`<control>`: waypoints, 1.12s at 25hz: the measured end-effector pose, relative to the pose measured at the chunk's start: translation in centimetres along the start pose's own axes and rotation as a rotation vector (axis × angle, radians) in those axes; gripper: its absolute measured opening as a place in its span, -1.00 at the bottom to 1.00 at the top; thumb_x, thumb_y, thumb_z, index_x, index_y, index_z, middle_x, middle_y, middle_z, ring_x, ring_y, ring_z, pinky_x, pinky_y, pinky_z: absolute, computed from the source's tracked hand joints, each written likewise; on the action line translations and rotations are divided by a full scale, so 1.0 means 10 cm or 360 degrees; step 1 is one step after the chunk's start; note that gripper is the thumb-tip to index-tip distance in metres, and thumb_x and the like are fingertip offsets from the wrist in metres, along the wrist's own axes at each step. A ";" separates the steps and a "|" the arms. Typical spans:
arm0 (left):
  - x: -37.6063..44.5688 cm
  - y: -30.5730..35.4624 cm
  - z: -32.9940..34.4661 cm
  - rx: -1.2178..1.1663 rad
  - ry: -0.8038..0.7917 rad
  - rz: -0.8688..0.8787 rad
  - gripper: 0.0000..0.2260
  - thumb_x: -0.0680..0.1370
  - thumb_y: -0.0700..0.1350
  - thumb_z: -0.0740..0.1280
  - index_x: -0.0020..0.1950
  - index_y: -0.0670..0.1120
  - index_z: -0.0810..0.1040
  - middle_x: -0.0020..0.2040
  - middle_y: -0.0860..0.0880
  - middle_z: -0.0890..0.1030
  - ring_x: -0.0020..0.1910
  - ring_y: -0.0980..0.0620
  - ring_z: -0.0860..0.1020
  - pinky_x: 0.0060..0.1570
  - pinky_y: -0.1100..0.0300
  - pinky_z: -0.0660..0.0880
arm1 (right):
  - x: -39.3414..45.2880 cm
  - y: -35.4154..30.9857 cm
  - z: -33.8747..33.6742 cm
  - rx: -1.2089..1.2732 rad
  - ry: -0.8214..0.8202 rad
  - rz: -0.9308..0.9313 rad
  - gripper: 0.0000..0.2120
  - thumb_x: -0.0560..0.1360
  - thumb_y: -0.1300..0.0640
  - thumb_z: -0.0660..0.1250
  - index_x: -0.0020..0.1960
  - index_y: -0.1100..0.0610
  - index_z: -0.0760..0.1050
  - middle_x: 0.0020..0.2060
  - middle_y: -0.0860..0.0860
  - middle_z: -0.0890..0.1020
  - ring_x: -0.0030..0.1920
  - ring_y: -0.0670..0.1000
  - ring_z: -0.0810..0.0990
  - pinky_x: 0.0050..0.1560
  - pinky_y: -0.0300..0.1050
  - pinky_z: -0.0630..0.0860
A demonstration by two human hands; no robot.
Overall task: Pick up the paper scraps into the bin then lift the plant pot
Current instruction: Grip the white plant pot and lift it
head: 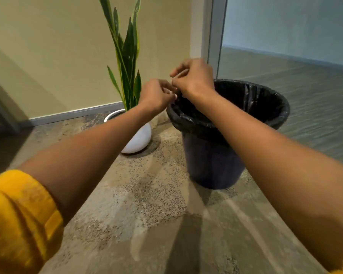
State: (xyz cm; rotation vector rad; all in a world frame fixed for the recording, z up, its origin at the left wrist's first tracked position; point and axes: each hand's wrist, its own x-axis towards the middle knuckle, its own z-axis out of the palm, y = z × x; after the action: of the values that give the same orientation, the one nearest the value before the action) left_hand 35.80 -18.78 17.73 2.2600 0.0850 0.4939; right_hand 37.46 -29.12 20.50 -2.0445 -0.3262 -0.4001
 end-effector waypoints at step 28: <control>0.52 -2.85 -1.03 -0.0879 -0.0007 -0.1497 -0.42 0.36 0.15 0.46 0.30 0.00 0.38 0.26 -0.13 0.37 0.20 -0.13 0.40 -0.05 -0.04 0.58 | 0.18 0.95 2.70 0.0915 -0.0258 0.1709 -0.16 0.26 -0.33 0.43 0.40 0.00 0.25 0.37 0.07 0.38 0.26 0.17 0.42 -0.21 0.02 0.54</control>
State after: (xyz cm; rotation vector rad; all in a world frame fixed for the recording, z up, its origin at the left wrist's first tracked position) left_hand 39.43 8.82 4.76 1.4545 0.8500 -0.0128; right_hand 46.72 -9.90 1.36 -1.4146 0.5177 0.4769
